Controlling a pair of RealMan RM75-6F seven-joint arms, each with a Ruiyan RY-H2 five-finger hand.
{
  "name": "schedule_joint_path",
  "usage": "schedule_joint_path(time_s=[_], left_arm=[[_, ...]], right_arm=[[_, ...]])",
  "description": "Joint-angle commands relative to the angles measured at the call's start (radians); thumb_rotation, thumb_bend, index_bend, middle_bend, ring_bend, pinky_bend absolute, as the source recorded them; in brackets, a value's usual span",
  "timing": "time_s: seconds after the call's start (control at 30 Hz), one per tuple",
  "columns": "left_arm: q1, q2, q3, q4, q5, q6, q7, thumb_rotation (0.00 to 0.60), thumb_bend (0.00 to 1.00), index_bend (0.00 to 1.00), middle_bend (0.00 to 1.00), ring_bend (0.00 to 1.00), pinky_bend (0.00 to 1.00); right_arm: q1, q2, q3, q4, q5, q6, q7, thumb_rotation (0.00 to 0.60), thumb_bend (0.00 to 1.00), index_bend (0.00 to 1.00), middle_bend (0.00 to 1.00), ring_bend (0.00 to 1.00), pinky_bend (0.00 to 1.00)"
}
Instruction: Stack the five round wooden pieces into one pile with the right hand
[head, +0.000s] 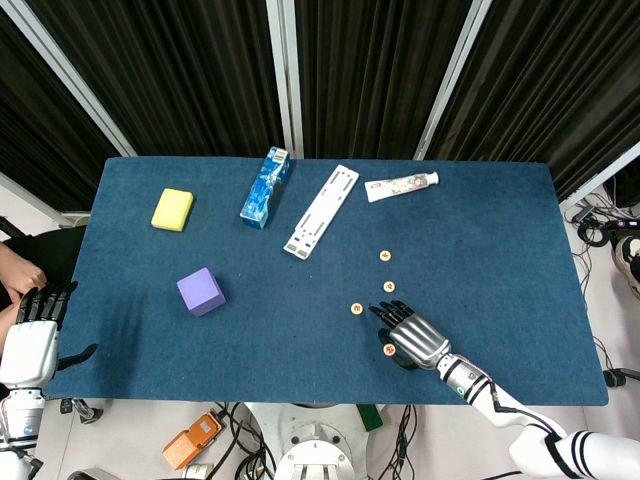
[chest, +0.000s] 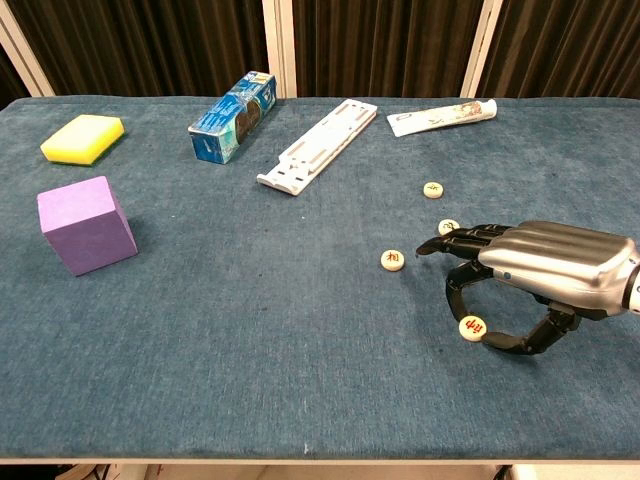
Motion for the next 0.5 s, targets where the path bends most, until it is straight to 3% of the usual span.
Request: schedule_joint_path(time_s=[0.03,0.27,0.5], left_arm=[[0.001,-0.001,0.0,0.003,-0.001,0.0,-0.002,0.6,0.03,0.09,0.11,0.07,0.02],[-0.001,-0.003,-0.002,0.005,0.001,-0.002,-0.005,0.6,0.03,0.09,0.11,0.07,0.02],[-0.003,-0.006,-0.003,0.009,-0.003,-0.01,-0.007,0.6,0.03,0.09,0.11,0.07,0.02]], right_arm=[[0.005,0.001,0.013,-0.002,0.01,0.014,0.004,0.6,0.54,0.55,0.13,0.02,0.14],[0.052,-0.007,0.091,-0.006,0.043,0.031,-0.003,0.6,0.54,0.55,0.13,0.02,0.14],[0.122,-0.057,0.144,0.027,0.123,-0.044,-0.064,0.6,0.54,0.54,0.13,0.02,0.14]])
